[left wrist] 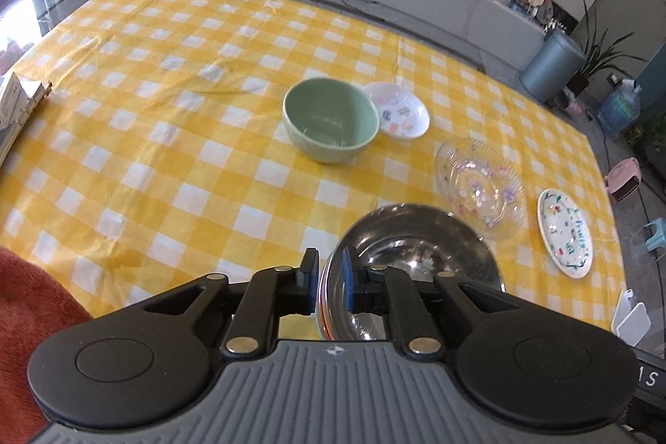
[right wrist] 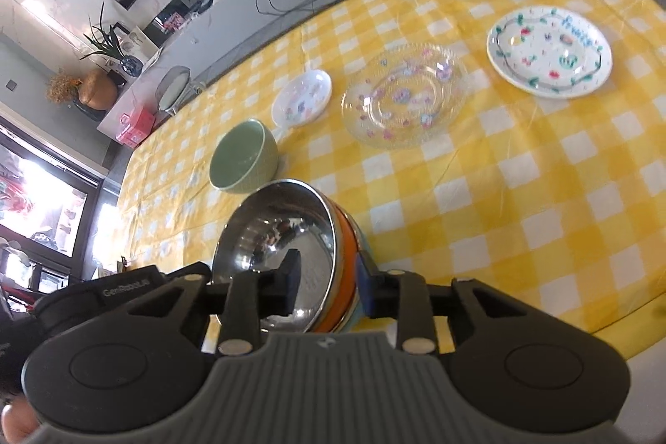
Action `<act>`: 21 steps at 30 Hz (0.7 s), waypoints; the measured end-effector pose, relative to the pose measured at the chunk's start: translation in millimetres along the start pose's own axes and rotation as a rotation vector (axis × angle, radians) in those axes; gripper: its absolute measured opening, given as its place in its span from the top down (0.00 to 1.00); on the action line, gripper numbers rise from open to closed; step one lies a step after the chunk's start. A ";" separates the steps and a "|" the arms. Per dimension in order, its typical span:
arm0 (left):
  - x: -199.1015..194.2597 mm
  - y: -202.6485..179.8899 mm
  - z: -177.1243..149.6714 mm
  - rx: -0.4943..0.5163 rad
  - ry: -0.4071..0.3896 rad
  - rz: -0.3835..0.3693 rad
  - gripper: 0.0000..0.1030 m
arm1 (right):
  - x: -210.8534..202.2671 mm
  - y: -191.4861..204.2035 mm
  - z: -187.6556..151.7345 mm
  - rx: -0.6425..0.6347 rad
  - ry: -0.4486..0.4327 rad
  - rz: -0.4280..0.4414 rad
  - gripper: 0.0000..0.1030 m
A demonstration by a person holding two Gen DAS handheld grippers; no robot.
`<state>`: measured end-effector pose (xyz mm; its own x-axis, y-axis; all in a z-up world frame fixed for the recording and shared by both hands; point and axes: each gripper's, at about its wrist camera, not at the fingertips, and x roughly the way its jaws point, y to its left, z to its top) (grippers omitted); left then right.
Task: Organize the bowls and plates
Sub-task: 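Lower the orange bowl into the blue bowl and open both grippers, then move both grippers to the pale green bowl and close on its rim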
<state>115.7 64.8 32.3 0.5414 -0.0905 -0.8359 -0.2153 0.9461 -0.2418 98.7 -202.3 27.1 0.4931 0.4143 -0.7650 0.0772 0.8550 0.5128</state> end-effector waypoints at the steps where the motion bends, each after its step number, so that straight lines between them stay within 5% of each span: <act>1: -2.7 0.3 1.7 0.000 -0.007 -0.006 0.83 | -1.5 0.7 0.7 -0.004 -0.007 0.000 0.70; 21: -10.4 0.4 51.5 0.077 -0.069 -0.006 0.78 | 5.7 27.7 39.5 -0.106 -0.046 -0.020 0.53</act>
<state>151.9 82.1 66.3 0.5980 -0.0774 -0.7978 -0.1498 0.9670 -0.2060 137.9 -188.6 52.3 0.5316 0.3843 -0.7548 -0.0033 0.8921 0.4519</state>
